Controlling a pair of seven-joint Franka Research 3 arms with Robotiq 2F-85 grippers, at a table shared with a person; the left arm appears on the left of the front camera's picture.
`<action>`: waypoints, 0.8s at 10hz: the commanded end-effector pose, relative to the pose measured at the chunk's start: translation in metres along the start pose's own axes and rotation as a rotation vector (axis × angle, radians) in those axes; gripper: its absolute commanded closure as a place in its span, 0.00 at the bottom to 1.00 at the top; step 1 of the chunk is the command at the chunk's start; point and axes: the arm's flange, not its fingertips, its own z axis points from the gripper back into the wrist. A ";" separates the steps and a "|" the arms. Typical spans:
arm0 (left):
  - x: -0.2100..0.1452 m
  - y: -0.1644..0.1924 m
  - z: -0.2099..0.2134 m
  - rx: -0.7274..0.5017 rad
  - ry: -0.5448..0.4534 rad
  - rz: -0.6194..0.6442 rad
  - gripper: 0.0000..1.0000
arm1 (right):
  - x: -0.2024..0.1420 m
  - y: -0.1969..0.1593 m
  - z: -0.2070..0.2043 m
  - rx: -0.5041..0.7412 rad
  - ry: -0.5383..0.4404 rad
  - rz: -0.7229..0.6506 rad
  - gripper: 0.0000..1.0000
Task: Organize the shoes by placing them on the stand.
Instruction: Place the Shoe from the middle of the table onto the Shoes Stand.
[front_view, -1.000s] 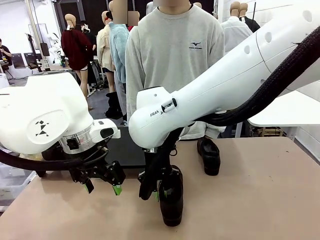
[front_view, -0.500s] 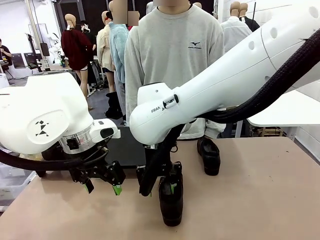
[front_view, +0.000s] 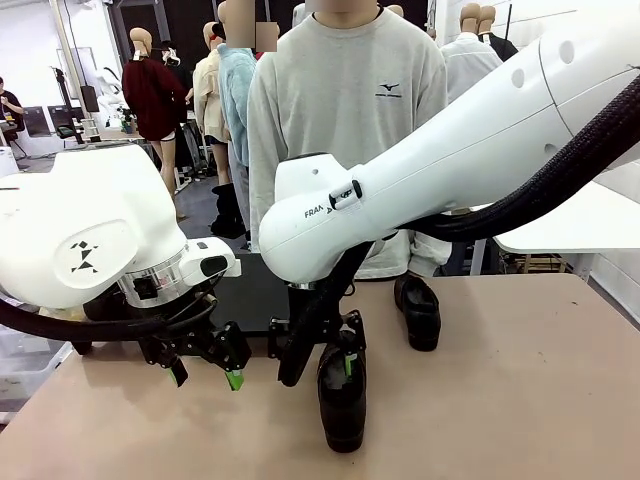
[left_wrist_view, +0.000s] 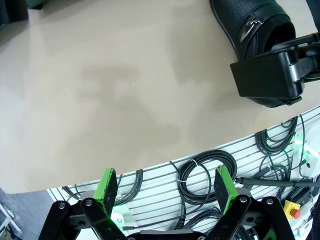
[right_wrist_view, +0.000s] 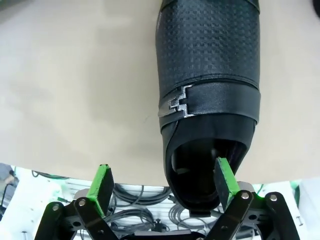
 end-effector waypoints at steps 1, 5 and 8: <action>0.000 0.000 -0.001 0.013 -0.006 0.018 0.00 | -0.006 -0.009 -0.004 0.038 -0.034 0.052 0.00; 0.000 0.000 -0.001 0.013 -0.006 0.018 0.00 | -0.018 -0.030 0.036 0.131 -0.105 0.159 0.00; 0.000 0.000 -0.001 0.013 -0.006 0.018 0.00 | -0.027 -0.095 0.061 0.205 -0.143 0.193 0.00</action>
